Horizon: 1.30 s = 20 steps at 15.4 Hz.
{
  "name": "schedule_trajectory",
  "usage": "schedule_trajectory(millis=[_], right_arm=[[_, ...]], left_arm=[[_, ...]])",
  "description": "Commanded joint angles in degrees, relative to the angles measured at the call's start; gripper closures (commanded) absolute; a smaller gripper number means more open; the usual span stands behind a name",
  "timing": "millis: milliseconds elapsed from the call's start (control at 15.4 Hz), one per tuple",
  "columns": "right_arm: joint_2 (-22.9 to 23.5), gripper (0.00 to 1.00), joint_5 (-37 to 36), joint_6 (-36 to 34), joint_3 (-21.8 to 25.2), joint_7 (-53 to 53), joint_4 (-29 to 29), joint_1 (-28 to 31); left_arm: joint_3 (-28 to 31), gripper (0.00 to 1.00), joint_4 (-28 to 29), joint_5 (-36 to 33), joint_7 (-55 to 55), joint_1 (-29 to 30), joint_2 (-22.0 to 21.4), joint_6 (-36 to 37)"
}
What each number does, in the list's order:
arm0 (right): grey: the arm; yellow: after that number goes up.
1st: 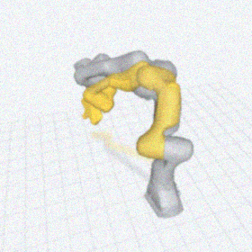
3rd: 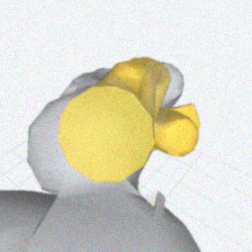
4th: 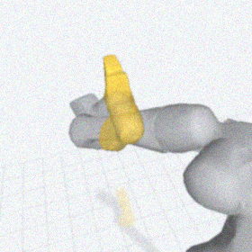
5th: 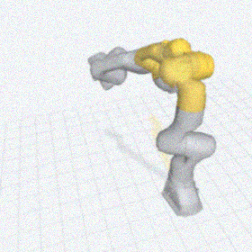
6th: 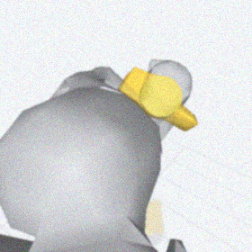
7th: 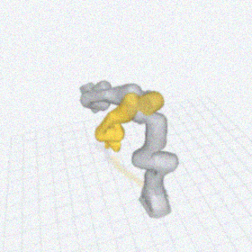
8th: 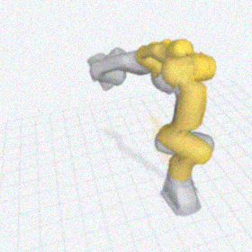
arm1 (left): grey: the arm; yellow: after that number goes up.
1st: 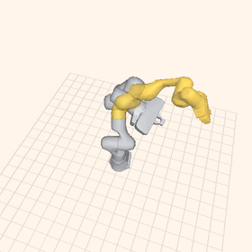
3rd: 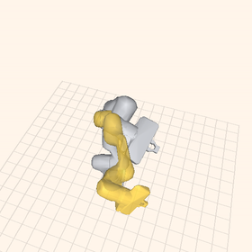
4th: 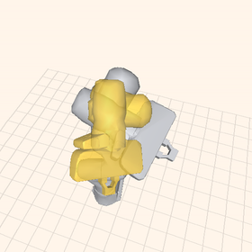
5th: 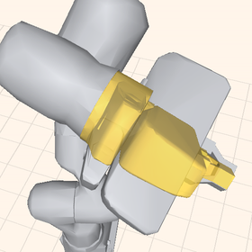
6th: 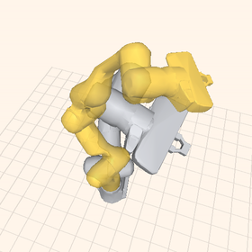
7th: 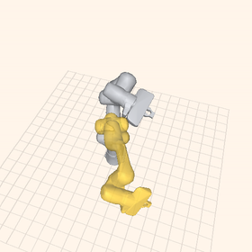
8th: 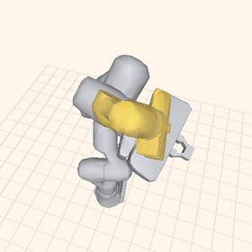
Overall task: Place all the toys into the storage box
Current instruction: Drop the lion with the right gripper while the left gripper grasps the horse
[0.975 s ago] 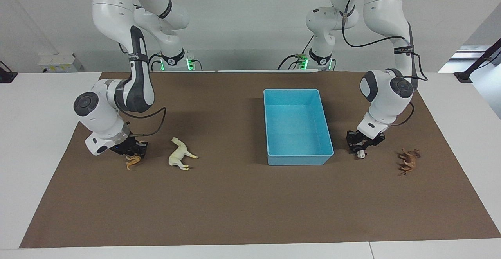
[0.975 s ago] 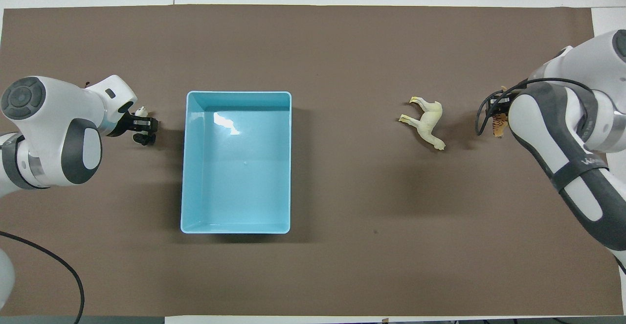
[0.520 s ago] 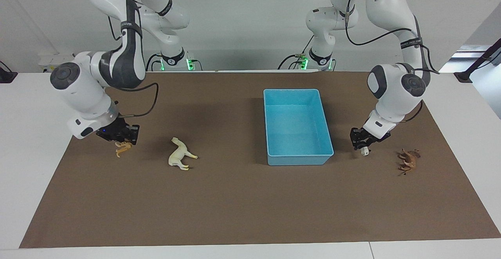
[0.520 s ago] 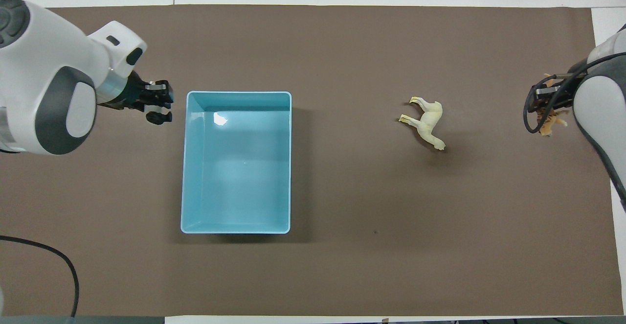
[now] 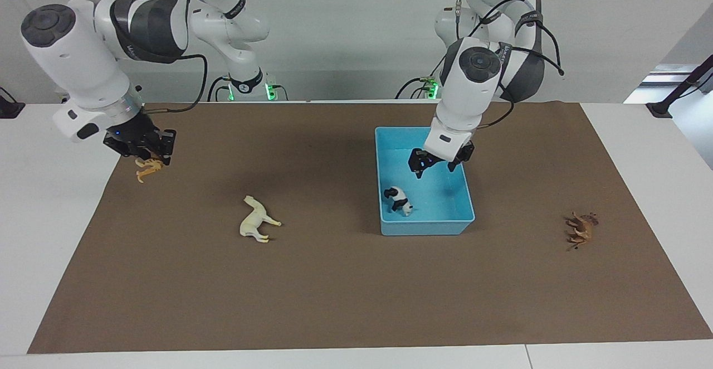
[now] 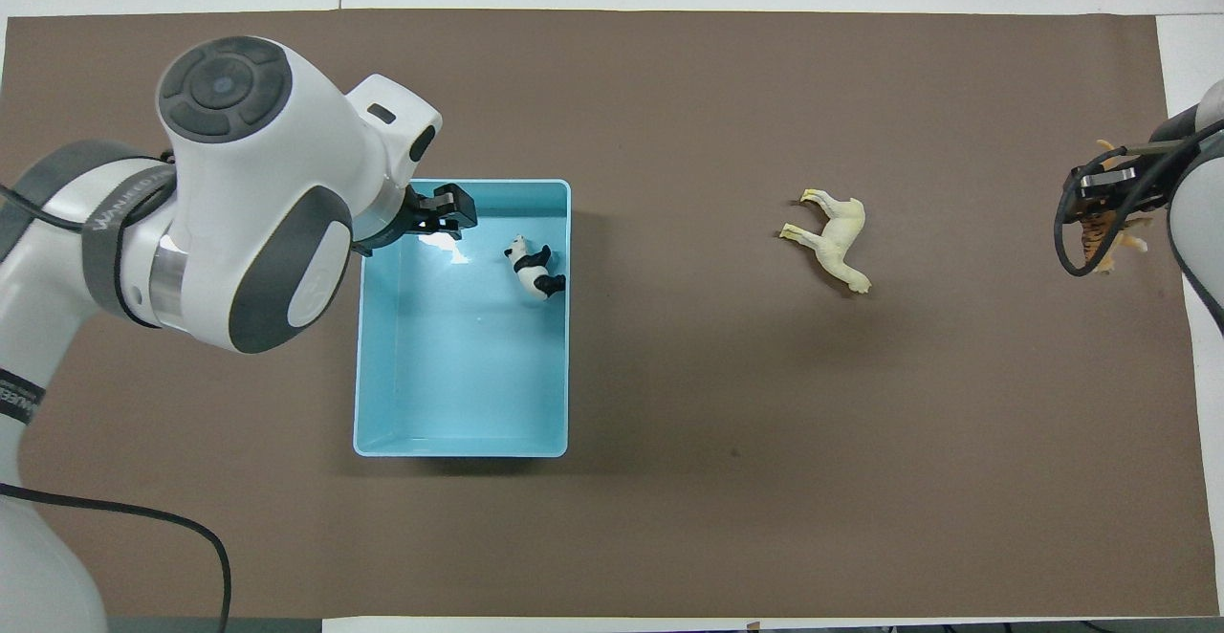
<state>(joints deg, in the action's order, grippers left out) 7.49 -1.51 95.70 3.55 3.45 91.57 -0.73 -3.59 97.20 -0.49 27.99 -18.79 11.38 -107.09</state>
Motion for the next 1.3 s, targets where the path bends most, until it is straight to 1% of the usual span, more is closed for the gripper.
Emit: schedule_trajectory(millis=[0,130,195,260,325,390,455,520,585,650,715,780,845,910,975,1105,1170,1235], right_arm=[[-0.1,1.00,-0.9,-0.7,-0.3,-8.9,-0.3,-5.7],[0.2,1.00,-0.6,-0.7,-0.3,-22.3,-1.5,-13.7],[1.0,1.00,-0.3,-0.9,-0.4,-29.4,-4.9,-17.9],[3.4,1.00,0.0,-2.8,-0.3,-35.6,-9.1,-22.3],[7.0,1.00,-0.1,-5.2,-0.3,-41.1,-15.2,-25.9],[10.7,1.00,1.0,-6.8,-0.4,-45.5,-22.3,-28.5],[14.0,1.00,3.2,-6.8,-0.2,-49.0,-27.2,-31.1],[16.6,1.00,4.1,-6.1,-0.1,-51.8,-30.5,-33.5],[18.8,1.00,4.1,-4.4,-0.2,-53.5,-32.0,-36.2],[20.3,1.00,4.1,-0.9,0.0,-55.1,-32.0,-39.3],[21.4,1.00,4.1,2.4,-0.1,-56.0,-31.5,-41.3],[22.8,1.00,4.1,3.4,-0.1,-56.2,-31.5,-42.0],[25.6,1.00,4.1,4.5,0.0,-57.5,-31.7,-43.1],[28.1,1.00,4.1,8.2,0.0,-60.3,-31.9,-44.8],[28.9,1.00,4.1,12.6,-0.1,-62.1,-31.2,-46.0],[29.6,1.00,4.6,13.3,-0.1,-62.2,-30.4,-46.1],[29.4,0.32,4.6,13.0,-0.1,-62.9,-30.3,-46.3],[29.4,0.00,4.6,11.4,0.0,-64.5,-30.4,-46.3]], left_arm=[[0.5,0.00,0.2,-1.2,-13.2,6.5,-1.1,0.3],[0.5,0.00,0.5,-1.2,-27.5,13.6,-0.7,-2.2],[0.4,0.00,1.1,-1.2,-33.6,17.1,-0.7,-4.3],[0.4,0.00,1.1,-1.2,-39.9,20.1,0.0,-5.1],[0.3,0.00,1.1,-1.1,-46.3,22.8,1.2,-6.0],[0.4,0.00,1.1,-1.1,-50.4,24.6,2.3,-8.4],[0.4,0.00,1.1,-1.0,-52.8,26.1,3.4,-10.9],[0.4,0.00,0.7,-1.3,-54.3,27.6,5.2,-12.9],[0.5,0.00,-0.1,-1.6,-56.7,28.8,7.8,-14.4],[0.5,0.00,-1.3,-1.6,-59.1,29.8,10.1,-16.0],[0.5,0.00,-2.5,-1.7,-61.6,31.5,12.7,-18.0],[0.5,0.00,-3.1,-1.7,-63.7,32.6,14.5,-20.0],[0.6,0.00,-3.9,-1.7,-64.5,33.0,15.9,-21.6],[0.6,0.00,-4.8,-1.8,-64.6,33.3,16.7,-21.8],[0.6,0.00,-6.0,-2.4,-64.6,33.4,17.3,-21.6],[0.6,0.00,-6.6,-3.3,-64.6,33.8,17.8,-21.3],[0.6,0.00,-6.8,-3.7,-64.6,34.2,18.2,-21.3],[0.5,0.00,-7.0,-4.9,-64.7,34.6,18.2,-21.1]])
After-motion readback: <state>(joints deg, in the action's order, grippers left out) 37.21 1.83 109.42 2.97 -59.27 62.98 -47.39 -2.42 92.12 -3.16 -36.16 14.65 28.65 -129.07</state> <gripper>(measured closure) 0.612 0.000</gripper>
